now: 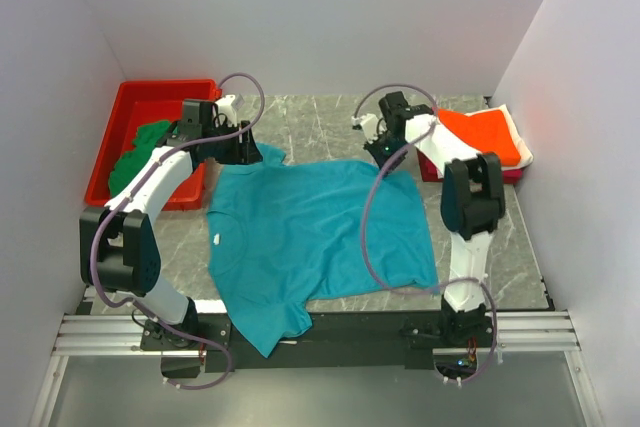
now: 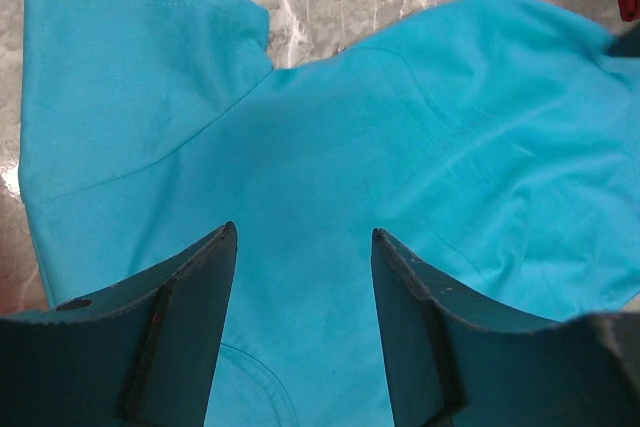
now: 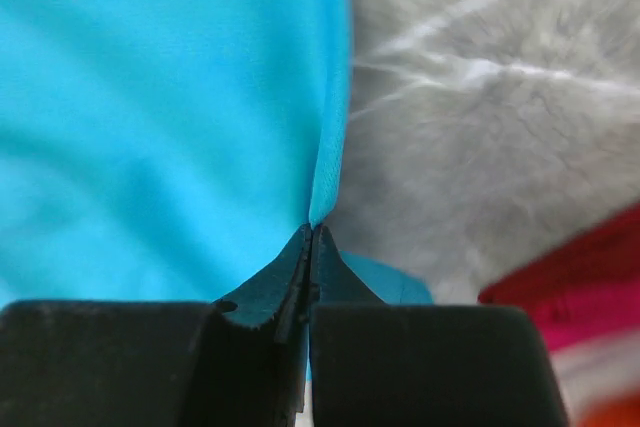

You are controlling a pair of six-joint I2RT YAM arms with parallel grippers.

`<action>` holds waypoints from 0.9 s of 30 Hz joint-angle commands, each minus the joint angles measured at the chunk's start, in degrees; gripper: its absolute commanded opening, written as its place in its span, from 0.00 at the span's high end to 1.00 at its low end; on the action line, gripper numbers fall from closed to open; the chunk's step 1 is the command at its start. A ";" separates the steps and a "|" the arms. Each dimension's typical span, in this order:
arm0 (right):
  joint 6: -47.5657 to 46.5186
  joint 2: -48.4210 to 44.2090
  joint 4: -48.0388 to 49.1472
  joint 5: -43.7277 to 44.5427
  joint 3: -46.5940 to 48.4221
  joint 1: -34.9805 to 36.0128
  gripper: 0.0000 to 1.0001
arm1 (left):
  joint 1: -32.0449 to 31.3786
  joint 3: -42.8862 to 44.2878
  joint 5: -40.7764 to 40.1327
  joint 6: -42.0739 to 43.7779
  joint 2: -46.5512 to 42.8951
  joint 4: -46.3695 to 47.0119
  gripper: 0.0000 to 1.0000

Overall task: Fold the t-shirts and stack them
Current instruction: Flatten the tshirt out

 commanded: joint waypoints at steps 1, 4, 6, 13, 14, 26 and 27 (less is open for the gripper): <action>0.94 -14.89 4.51 0.02 -4.16 5.70 1.00 | -0.28 0.34 0.05 1.56 -2.21 0.92 0.38; -1.07 -20.00 0.93 -5.24 -10.40 11.40 0.93 | -0.28 0.34 -0.65 1.74 -2.74 0.83 0.38; -3.43 -22.46 -0.58 -10.68 -15.93 14.58 0.75 | -0.28 0.25 -1.61 1.83 -3.35 0.66 0.38; -6.26 -30.90 0.82 -12.65 -25.45 17.76 0.47 | -0.10 -1.15 -8.03 2.18 -7.22 2.41 0.37; -6.18 -31.52 0.99 -12.47 -24.58 16.01 0.47 | -0.10 -1.24 -8.30 2.27 -7.83 2.50 0.37; 0.58 -21.42 3.97 -5.37 -20.34 9.23 0.51 | -0.10 -0.98 -6.63 2.27 -6.79 2.15 0.37; 1.29 -21.15 5.03 -4.30 -20.96 9.49 0.52 | -0.10 -0.98 -6.63 2.27 -6.78 2.15 0.37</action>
